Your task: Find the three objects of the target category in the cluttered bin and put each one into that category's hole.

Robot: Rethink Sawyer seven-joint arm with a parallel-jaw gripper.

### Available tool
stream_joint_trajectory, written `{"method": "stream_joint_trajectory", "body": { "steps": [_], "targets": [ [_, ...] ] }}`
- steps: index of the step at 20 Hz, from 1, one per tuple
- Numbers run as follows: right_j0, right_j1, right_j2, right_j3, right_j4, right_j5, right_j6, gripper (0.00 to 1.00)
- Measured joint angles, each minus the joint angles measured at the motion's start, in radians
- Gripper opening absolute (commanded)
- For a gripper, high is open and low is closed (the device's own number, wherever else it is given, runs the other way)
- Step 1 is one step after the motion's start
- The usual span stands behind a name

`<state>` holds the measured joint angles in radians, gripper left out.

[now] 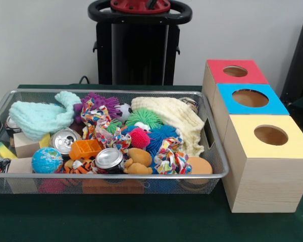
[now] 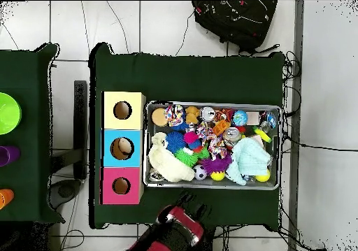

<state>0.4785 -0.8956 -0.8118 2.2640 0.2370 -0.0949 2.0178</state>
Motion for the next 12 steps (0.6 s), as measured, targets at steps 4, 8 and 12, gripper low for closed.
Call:
{"method": "stream_joint_trajectory", "body": {
  "steps": [4, 8, 12],
  "targets": [
    [-0.223, -0.123, 0.144, 0.018, 0.013, 0.358, 0.000, 1.00],
    [-0.347, -0.209, 0.251, 0.032, 0.037, 0.717, 0.000, 1.00],
    [-0.372, -0.265, 0.306, 0.042, 0.056, 0.893, 0.000, 1.00]
  ]
}}
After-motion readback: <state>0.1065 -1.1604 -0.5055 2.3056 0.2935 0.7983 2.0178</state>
